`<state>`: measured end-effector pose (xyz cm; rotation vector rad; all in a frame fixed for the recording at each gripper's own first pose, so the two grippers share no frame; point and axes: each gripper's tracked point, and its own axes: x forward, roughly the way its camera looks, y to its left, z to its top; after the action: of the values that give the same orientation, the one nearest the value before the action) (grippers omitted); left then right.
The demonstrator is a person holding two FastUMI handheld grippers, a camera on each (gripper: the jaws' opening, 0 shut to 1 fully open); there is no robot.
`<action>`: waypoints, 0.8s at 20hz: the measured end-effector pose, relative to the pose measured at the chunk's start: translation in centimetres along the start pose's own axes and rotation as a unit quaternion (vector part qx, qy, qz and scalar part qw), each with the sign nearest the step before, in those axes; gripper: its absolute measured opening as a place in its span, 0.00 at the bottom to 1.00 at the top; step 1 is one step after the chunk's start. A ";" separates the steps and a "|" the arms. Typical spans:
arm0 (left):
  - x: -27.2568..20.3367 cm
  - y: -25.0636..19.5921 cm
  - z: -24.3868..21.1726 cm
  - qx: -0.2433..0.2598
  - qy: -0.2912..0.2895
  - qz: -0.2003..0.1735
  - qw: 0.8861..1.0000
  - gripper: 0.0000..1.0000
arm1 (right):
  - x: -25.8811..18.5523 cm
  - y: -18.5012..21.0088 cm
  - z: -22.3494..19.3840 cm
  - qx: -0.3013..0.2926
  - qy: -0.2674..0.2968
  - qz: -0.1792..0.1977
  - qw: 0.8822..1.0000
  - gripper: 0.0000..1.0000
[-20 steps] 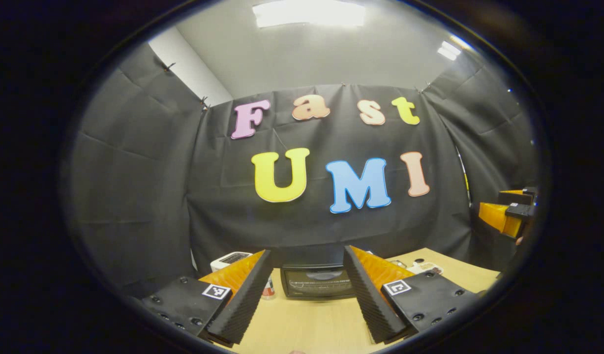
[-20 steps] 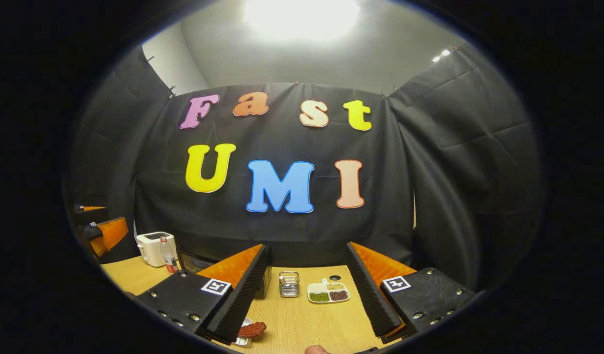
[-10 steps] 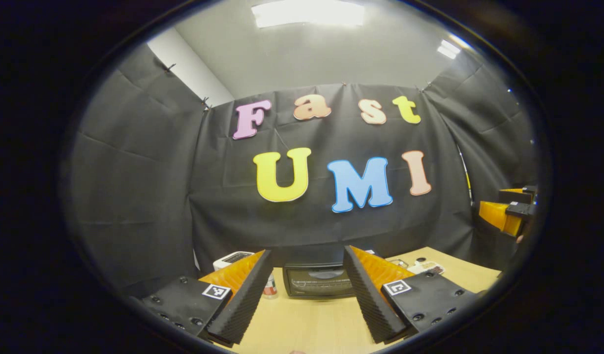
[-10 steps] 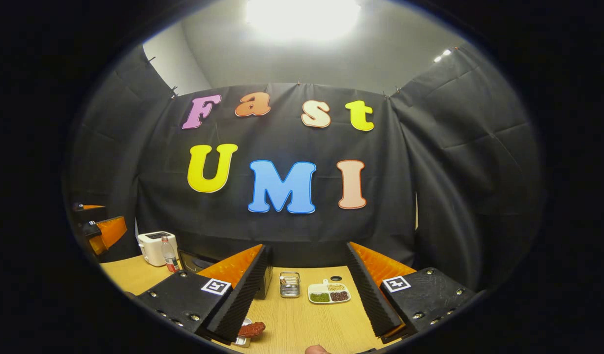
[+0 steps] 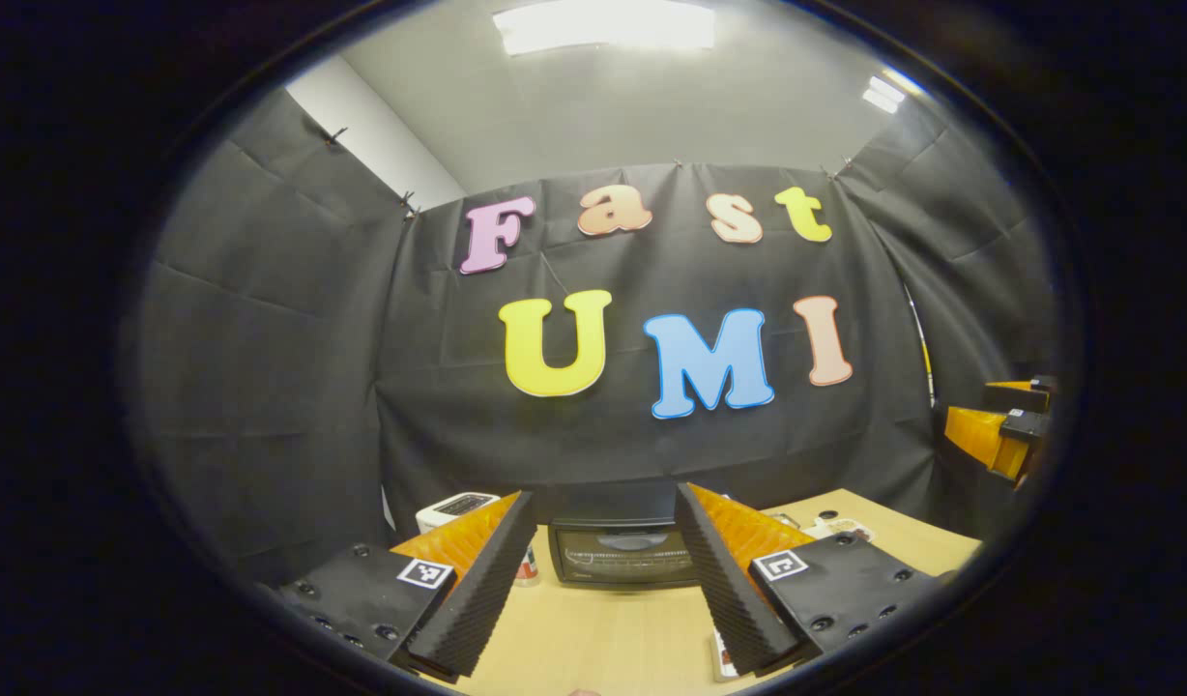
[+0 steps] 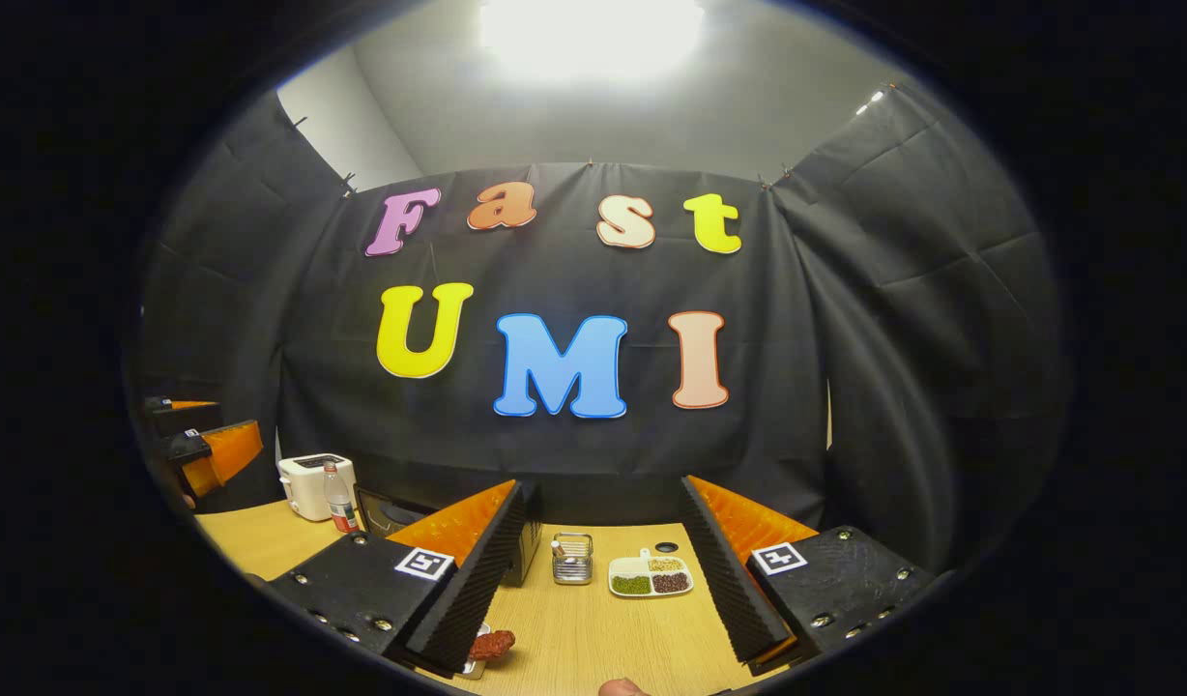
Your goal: Open the electric oven with the left hand, put the food in, and close the electric oven.
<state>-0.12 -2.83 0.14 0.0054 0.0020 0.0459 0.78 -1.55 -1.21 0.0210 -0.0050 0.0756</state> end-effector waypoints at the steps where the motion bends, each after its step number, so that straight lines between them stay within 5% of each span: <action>1: 0.1 -0.4 0.1 0.005 -0.003 0.003 1.000 0.97 | 0.0 -0.1 0.0 0.005 -0.003 0.005 1.000 0.96; 8: 2.4 -1.7 0.3 0.015 -0.014 0.000 1.000 0.97 | 0.2 -0.6 -0.2 0.008 -0.011 0.020 1.000 0.96; 16: 10.2 -0.7 -2.3 0.002 -0.006 -0.027 1.000 1.00 | 2.6 0.9 0.3 -0.002 -0.017 -0.007 1.000 0.96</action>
<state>10.08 -3.04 -2.19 0.0104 -0.0090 -0.0085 3.28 -0.43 -0.88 0.0182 -0.0392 0.0621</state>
